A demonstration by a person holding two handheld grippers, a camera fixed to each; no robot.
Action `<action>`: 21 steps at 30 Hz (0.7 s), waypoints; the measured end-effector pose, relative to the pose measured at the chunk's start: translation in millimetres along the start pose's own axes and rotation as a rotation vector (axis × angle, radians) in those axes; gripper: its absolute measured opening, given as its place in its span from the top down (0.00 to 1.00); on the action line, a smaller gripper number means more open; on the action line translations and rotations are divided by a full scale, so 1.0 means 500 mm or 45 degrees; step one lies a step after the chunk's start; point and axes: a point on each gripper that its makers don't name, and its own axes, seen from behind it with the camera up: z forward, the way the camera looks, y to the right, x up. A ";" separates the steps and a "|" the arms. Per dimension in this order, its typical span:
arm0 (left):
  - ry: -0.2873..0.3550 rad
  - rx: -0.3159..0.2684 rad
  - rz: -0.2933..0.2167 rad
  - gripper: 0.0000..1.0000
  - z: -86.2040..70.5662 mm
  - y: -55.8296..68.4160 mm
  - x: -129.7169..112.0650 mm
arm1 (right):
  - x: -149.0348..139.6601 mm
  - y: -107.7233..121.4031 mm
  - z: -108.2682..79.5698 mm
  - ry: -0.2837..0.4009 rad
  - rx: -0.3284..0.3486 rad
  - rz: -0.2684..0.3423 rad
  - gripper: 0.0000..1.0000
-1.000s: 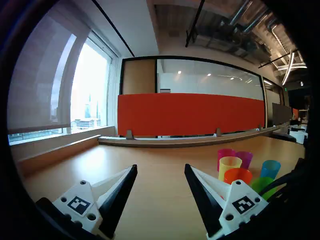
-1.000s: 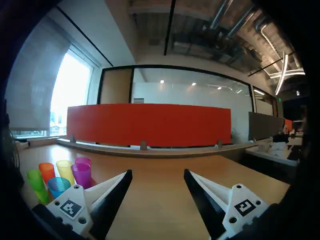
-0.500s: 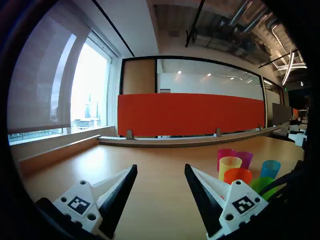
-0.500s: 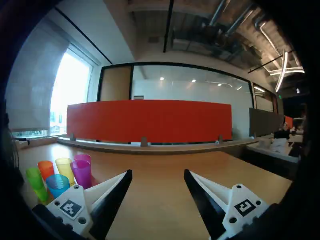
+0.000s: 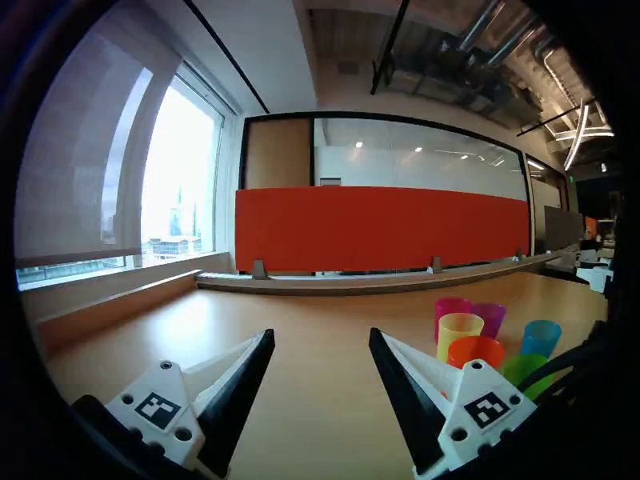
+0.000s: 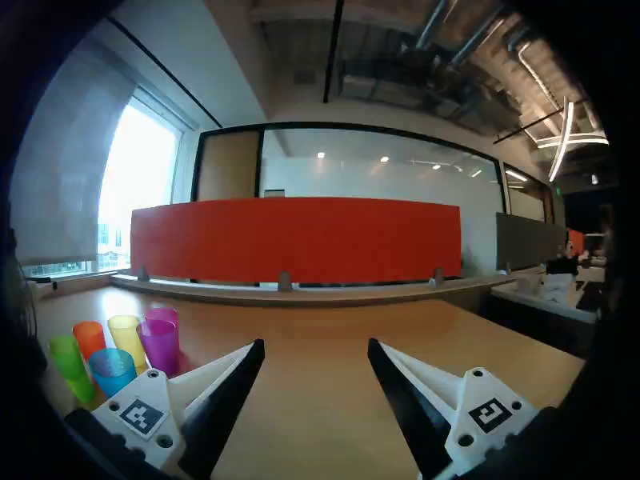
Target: Pour water
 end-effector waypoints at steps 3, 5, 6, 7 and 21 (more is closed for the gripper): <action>0.000 0.000 0.000 0.13 0.000 0.000 0.000 | -0.001 -0.001 0.000 0.000 0.001 0.001 0.00; 0.000 0.000 0.000 0.13 0.000 0.001 0.001 | -0.001 -0.001 -0.001 0.000 0.004 0.001 0.00; 0.000 0.000 0.000 0.13 0.000 0.001 0.001 | -0.002 -0.002 -0.001 0.000 0.006 0.001 0.00; 0.000 0.000 0.000 0.13 0.000 0.001 0.001 | -0.002 -0.001 -0.001 0.000 0.006 0.001 0.00; 0.000 0.000 0.000 0.13 0.000 -0.001 0.001 | -0.002 -0.001 -0.001 -0.003 0.008 0.002 0.00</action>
